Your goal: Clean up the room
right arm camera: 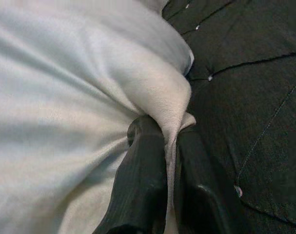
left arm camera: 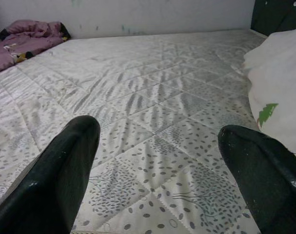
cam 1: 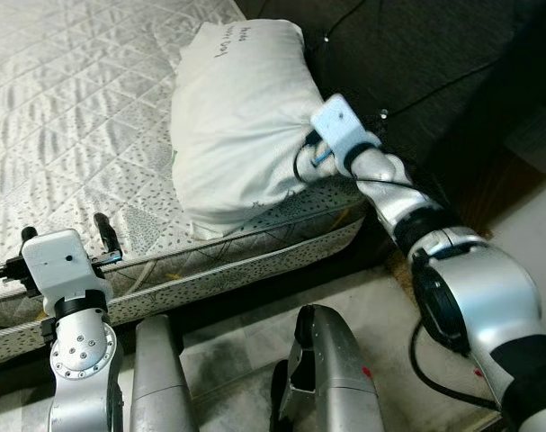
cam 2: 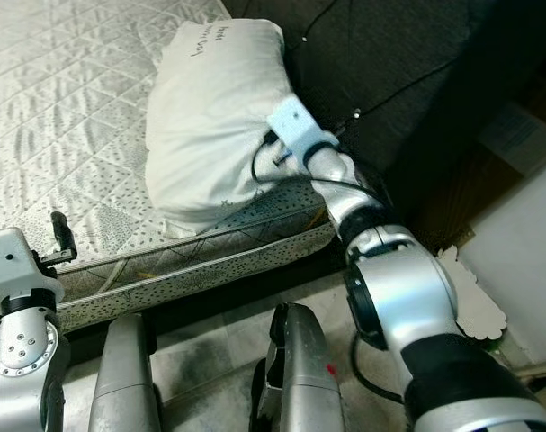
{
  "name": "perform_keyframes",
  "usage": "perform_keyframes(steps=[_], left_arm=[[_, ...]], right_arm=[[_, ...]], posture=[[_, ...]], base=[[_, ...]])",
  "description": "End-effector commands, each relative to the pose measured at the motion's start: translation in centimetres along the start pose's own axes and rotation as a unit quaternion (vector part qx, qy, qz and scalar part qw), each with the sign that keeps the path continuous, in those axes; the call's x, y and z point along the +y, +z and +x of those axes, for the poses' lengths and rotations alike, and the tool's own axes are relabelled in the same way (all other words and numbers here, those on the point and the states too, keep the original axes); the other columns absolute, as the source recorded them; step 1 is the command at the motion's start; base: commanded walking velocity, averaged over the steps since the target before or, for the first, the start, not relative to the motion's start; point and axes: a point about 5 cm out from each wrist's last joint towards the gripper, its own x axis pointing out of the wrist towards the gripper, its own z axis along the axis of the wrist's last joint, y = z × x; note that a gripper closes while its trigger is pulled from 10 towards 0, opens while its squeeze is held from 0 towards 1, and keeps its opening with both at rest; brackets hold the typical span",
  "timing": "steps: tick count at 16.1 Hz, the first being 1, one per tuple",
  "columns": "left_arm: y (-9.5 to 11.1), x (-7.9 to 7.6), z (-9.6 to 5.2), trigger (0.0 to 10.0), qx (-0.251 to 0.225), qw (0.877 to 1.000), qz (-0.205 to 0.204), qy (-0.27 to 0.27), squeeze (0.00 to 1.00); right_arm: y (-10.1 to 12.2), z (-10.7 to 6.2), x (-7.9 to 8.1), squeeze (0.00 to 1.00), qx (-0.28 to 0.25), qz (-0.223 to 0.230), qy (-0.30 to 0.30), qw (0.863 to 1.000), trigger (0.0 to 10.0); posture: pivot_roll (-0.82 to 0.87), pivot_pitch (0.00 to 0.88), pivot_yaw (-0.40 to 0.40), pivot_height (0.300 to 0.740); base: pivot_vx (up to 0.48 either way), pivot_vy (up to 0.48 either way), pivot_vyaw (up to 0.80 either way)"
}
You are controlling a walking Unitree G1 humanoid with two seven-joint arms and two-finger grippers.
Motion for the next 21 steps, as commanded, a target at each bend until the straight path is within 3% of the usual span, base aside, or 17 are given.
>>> perform_keyframes(steps=[1,2,4,8,14,17,19,21], left_arm=[[-0.4,0.1,-0.4,10.0,0.012,1.000,0.001,0.008,0.00],[-0.5,0.2,-0.6,10.0,0.014,1.000,0.001,0.010,0.00],[-0.6,0.3,-0.7,10.0,0.016,1.000,0.001,0.013,0.00],[-0.5,-0.5,-0.6,10.0,0.017,1.000,-0.013,0.002,0.00],[-0.5,-0.7,-0.5,10.0,0.018,1.000,-0.012,-0.002,0.00],[-0.5,-0.6,-1.0,10.0,0.022,1.000,-0.013,-0.002,0.00],[-0.7,-0.8,-1.0,10.0,0.026,1.000,-0.014,-0.010,0.00],[-0.5,-1.1,-0.8,10.0,0.024,0.999,-0.017,-0.014,0.00]], right_arm=[[3.2,0.6,-1.8,1.00,-0.044,0.045,-0.026,0.998,9.5],[3.1,0.7,-1.5,1.00,-0.037,0.058,-0.013,0.998,10.0],[2.0,0.6,-0.8,1.00,-0.009,0.059,0.003,0.998,10.0],[-1.1,-0.2,0.6,1.00,0.023,0.142,0.024,0.989,10.0],[-1.8,-0.7,3.8,1.00,0.005,0.198,0.079,0.977,10.0],[-4.1,-1.7,5.9,1.00,0.048,0.215,0.115,0.969,10.0],[-5.5,-2.1,6.0,1.00,0.076,0.216,0.090,0.969,10.0],[-4.9,-1.9,5.2,1.00,0.051,0.257,0.060,0.963,10.0]], posture=[[0.15,0.041,-0.115,0.557],[0.15,0.041,-0.115,0.557],[0.15,0.044,-0.120,0.557],[0.13,0.048,-0.107,0.557],[0.12,0.048,-0.099,0.557],[0.12,0.055,-0.098,0.557],[0.11,0.061,-0.091,0.557],[0.10,0.063,-0.089,0.557]], base=[[0.000,0.000,0.00],[0.000,0.000,0.00],[0.000,0.000,0.00],[0.000,0.000,0.00],[0.000,0.000,0.00],[0.000,0.000,0.00],[0.000,0.000,0.00],[0.000,0.000,0.00]])
